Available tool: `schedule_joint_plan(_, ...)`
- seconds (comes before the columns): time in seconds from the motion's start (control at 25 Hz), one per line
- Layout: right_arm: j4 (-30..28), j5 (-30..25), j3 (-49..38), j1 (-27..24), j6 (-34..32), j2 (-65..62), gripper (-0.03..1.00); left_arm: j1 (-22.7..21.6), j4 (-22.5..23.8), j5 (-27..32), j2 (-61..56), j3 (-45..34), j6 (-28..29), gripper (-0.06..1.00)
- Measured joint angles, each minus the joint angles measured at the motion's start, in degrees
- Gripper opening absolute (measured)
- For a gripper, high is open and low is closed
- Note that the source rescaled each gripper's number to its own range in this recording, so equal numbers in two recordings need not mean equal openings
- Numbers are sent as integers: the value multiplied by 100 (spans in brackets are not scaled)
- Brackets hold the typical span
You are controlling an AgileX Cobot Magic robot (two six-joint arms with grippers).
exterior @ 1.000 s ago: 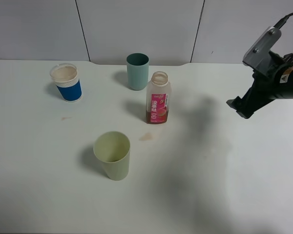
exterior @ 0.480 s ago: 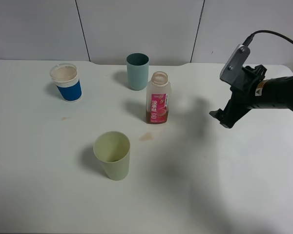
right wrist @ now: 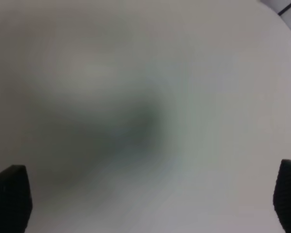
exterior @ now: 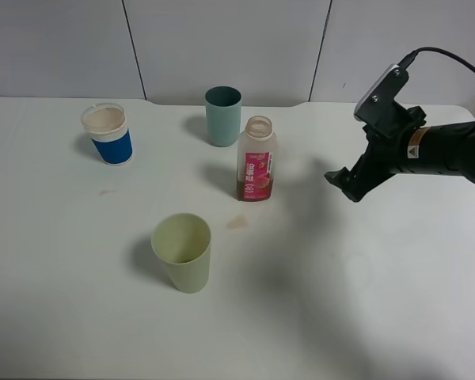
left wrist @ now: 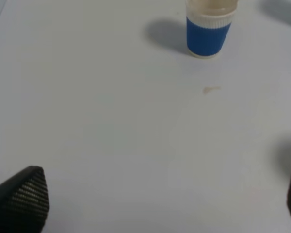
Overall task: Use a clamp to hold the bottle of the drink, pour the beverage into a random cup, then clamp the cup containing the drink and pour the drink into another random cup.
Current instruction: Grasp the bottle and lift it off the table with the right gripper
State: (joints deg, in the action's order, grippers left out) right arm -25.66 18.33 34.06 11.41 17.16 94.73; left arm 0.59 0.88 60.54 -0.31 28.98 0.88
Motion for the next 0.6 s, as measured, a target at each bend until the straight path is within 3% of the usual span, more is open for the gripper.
schedule_joint_plan(0.08, -170, 63, 0, 0, -232, 0, 100, 0, 0, 0, 0, 0, 0, 100)
schedule_joint_plan(0.2, -836, 238, 0, 34, -1127, 0, 100, 0, 0, 0, 0, 0, 0, 100)
schedule_joint_plan(0.6, -1841, 636, 0, 41, -2030, 0, 100, 0, 0, 0, 0, 0, 0, 100)
